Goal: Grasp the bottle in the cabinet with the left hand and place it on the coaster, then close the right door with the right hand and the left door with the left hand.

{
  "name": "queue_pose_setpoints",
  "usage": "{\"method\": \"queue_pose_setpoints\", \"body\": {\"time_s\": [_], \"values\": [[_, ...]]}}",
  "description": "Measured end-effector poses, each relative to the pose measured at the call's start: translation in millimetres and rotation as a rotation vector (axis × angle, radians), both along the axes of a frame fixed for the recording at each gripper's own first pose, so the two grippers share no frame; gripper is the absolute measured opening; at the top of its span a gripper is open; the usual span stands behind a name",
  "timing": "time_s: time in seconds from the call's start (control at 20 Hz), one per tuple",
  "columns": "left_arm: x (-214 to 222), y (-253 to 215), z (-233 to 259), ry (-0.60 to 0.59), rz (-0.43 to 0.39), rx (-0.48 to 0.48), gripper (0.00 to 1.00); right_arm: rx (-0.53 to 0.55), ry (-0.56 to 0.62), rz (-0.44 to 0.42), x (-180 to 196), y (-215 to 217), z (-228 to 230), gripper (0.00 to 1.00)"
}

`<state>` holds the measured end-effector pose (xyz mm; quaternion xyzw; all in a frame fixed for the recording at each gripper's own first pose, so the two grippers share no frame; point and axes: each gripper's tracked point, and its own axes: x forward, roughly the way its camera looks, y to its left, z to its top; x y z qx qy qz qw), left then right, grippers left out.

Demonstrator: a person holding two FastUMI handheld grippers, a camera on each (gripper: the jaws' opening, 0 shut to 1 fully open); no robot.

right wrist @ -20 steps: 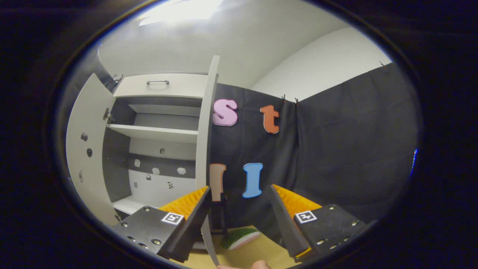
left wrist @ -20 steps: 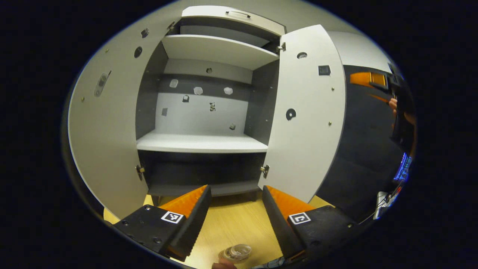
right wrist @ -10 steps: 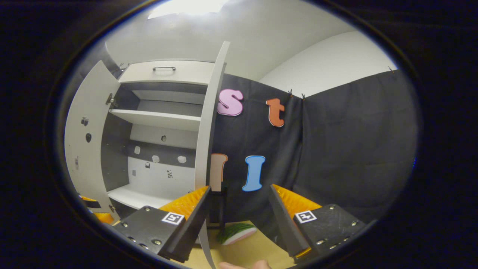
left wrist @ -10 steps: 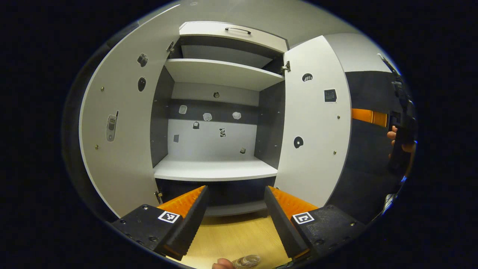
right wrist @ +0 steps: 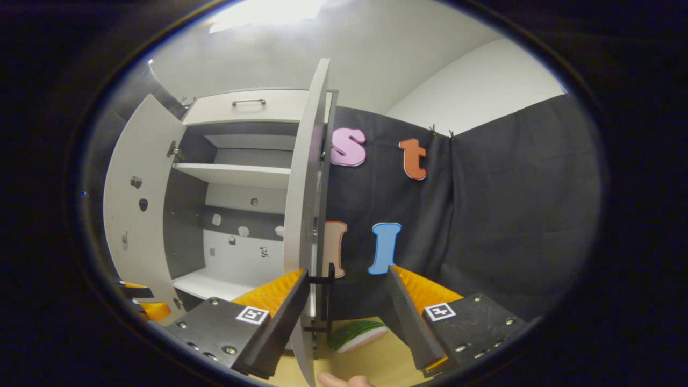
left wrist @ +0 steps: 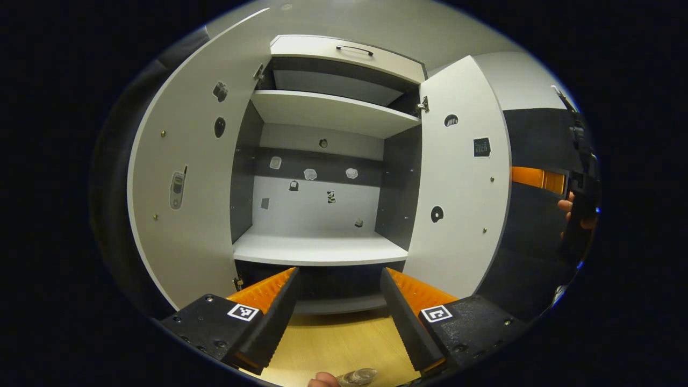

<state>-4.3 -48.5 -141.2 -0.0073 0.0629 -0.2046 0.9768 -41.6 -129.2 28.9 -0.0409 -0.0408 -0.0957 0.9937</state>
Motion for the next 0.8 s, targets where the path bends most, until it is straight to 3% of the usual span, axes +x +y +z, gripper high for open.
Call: {"method": "queue_pose_setpoints", "body": {"time_s": [0.35, 0.8], "values": [[-4, 34, 10, -0.020, 0.090, 0.002, 0.94, 0.018, 0.004, 0.180, 24, 66, -3, 0.90], [-21, 99, 21, -0.048, 0.281, 0.013, 0.94, 0.093, 0.016, 0.348, 54, 131, -5, 0.90]]}}
